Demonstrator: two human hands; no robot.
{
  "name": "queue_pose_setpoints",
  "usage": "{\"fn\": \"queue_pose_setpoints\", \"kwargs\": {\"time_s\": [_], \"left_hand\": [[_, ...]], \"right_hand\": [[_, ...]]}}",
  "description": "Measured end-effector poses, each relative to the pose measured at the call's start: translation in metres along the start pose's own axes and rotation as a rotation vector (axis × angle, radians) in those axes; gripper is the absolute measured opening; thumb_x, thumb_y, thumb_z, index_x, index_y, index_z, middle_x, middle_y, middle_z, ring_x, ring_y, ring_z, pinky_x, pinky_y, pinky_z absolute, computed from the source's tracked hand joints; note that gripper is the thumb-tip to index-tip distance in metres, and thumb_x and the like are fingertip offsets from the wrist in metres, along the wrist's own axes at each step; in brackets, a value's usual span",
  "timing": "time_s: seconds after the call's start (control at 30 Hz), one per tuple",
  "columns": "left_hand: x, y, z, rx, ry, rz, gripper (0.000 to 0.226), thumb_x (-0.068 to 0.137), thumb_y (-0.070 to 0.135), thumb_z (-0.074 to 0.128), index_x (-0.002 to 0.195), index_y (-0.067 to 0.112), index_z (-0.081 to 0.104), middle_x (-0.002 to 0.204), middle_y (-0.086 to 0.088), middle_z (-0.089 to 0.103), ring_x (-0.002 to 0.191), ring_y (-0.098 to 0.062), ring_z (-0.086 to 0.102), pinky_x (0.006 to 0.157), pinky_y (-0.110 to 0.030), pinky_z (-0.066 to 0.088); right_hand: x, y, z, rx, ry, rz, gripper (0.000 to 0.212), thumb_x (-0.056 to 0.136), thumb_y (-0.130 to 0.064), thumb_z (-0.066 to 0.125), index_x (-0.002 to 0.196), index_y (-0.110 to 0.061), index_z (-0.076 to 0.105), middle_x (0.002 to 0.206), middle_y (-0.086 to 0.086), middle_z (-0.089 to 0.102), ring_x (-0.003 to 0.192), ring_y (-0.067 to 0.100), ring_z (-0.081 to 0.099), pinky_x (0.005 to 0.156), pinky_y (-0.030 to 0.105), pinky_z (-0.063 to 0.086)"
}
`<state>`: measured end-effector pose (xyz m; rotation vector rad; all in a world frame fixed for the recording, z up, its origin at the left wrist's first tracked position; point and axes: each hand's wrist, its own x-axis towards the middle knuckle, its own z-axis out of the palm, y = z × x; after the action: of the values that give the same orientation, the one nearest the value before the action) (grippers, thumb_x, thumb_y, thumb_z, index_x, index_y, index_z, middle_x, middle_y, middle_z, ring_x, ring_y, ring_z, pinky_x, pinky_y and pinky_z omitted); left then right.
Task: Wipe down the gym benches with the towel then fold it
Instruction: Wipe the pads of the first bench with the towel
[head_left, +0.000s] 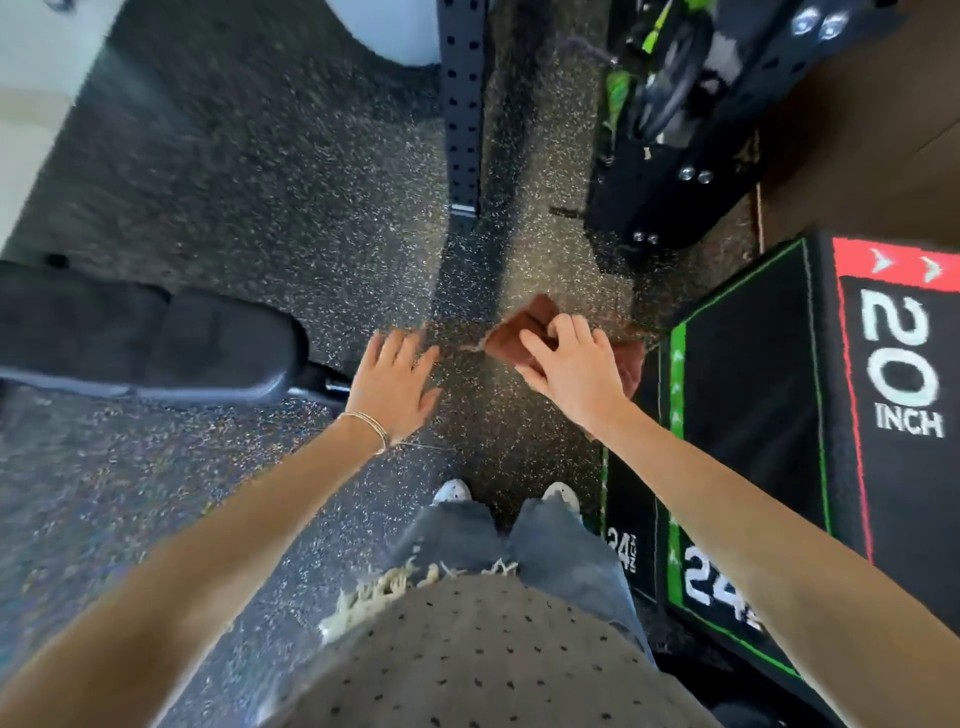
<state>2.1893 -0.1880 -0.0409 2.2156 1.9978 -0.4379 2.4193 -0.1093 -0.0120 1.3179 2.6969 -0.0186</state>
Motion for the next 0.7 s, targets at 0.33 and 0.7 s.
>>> {"fn": "queue_pose_setpoints", "kwargs": {"time_s": [0.33, 0.7], "left_hand": [[-0.07, -0.093, 0.028, -0.228, 0.023, -0.438, 0.058, 0.094, 0.044, 0.043, 0.143, 0.016, 0.036, 0.149, -0.013, 0.034, 0.139, -0.032, 0.025, 0.116, -0.049, 0.014], [-0.066, -0.144, 0.023, -0.3, 0.05, -0.803, 0.057, 0.092, 0.043, 0.047, 0.14, 0.015, 0.039, 0.146, -0.015, 0.036, 0.137, -0.033, 0.029, 0.114, -0.047, 0.017]], "right_hand": [[0.118, -0.119, -0.022, -0.013, -0.007, -0.479, 0.041, 0.091, -0.047, 0.048, 0.118, -0.017, 0.055, 0.098, 0.015, 0.051, 0.091, 0.033, 0.049, 0.069, 0.041, 0.043], [0.224, -0.176, -0.029, -0.109, -0.071, -0.793, 0.043, 0.094, -0.05, 0.039, 0.125, -0.021, 0.045, 0.105, 0.011, 0.047, 0.098, 0.03, 0.045, 0.077, 0.041, 0.043]]}}
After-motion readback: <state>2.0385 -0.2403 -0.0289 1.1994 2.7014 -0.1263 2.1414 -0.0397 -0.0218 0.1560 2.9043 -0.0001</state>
